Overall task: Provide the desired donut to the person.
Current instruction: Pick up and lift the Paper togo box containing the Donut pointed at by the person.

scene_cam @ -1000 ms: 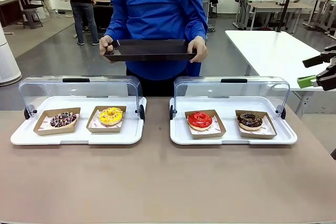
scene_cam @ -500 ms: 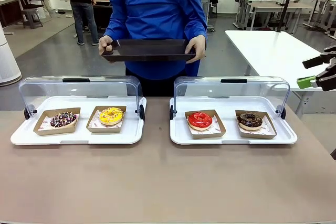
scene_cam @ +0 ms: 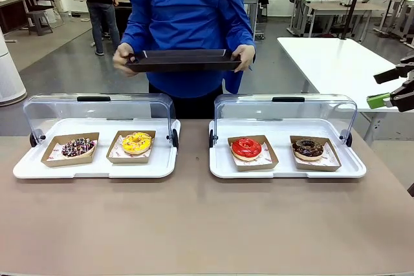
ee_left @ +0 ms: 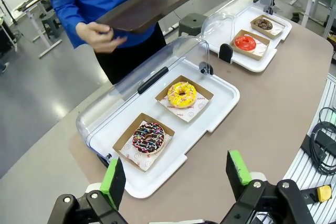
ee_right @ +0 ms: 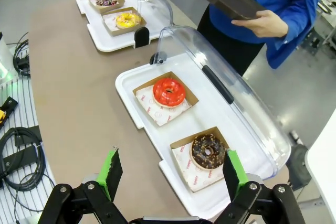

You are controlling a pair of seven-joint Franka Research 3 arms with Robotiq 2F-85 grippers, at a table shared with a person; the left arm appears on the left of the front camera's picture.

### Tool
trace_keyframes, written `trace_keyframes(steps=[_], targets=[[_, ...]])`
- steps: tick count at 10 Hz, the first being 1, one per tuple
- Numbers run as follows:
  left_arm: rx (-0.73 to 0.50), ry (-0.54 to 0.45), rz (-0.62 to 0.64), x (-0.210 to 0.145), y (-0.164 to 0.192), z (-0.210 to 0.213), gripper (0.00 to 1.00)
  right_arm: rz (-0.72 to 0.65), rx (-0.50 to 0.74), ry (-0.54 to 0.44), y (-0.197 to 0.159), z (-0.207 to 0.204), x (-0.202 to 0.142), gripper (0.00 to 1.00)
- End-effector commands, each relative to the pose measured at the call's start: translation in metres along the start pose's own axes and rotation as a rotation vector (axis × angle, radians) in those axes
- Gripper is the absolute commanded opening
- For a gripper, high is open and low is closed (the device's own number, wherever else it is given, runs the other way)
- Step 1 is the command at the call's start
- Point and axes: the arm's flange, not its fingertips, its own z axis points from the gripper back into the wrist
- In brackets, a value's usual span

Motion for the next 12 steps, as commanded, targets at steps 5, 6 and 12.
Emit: trace_keyframes(steps=[5,6,12], targets=[[0.002,-0.010,0.014,0.0012,0.0007,0.0008,1.00,0.011,0.009,-0.013,0.0002,-0.0007,0.0000,1.00],[0.002,-0.010,0.014,0.0012,0.0007,0.0008,1.00,0.011,0.009,-0.013,0.0002,-0.0007,0.0000,1.00],[0.002,-0.010,0.014,0.0012,0.0007,0.0008,1.00,0.011,0.009,-0.013,0.0002,-0.0007,0.0000,1.00]])
